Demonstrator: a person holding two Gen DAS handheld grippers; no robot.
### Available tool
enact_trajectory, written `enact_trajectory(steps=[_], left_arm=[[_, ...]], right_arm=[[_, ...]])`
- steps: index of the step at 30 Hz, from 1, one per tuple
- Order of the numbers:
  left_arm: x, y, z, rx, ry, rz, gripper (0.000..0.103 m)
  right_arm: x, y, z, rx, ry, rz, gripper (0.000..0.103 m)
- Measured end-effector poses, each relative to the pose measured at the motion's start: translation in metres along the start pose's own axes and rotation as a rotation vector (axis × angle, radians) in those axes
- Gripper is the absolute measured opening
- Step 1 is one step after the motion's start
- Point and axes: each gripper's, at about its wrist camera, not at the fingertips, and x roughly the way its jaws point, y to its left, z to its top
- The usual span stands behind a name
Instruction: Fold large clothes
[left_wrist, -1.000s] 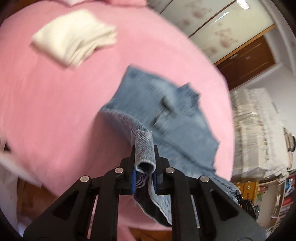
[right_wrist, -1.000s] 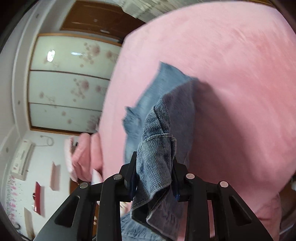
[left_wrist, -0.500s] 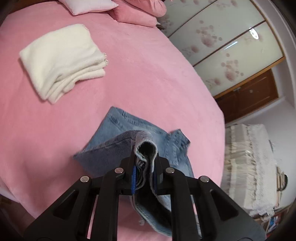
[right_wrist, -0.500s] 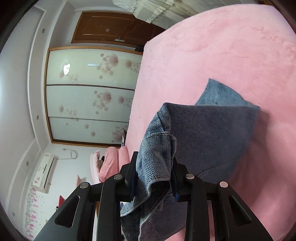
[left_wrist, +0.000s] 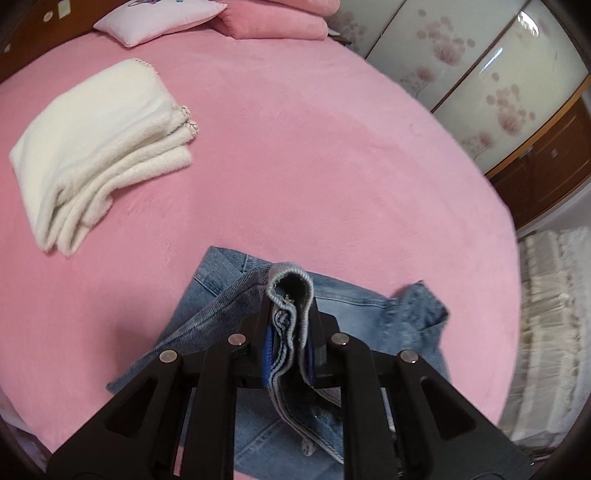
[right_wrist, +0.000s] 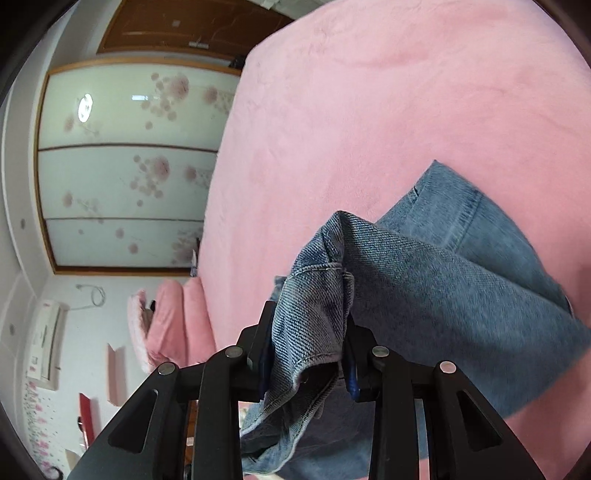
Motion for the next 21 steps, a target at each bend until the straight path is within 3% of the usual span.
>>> enact_trajectory(steps=[3, 4, 8, 13, 17, 19, 21], left_arm=[[0.019, -0.005, 0.002, 0.015, 0.022, 0.008, 0.012], [0.023, -0.003, 0.002, 0.017, 0.027, 0.006, 0.015], [0.021, -0.01, 0.0, 0.066, 0.023, 0.016, 0.045], [-0.004, -0.031, -0.009, 0.181, -0.007, 0.0, 0.05], [-0.005, -0.045, -0.031, 0.284, 0.068, -0.06, 0.05], [0.001, -0.053, -0.051, 0.353, 0.14, -0.067, 0.05], [0.016, -0.058, -0.077, 0.418, 0.261, -0.036, 0.047]], right_arm=[[0.02, 0.0, 0.009, -0.001, 0.014, -0.027, 0.033], [0.026, 0.0, 0.012, -0.004, 0.016, -0.034, 0.039], [0.021, -0.001, 0.019, -0.019, -0.082, -0.012, 0.047], [0.018, 0.021, 0.019, -0.122, -0.105, -0.059, 0.048], [0.029, 0.04, 0.0, -0.192, -0.031, -0.091, 0.048], [0.033, 0.037, -0.023, -0.236, 0.039, -0.118, 0.034], [0.041, 0.036, -0.059, -0.305, 0.126, -0.156, 0.029]])
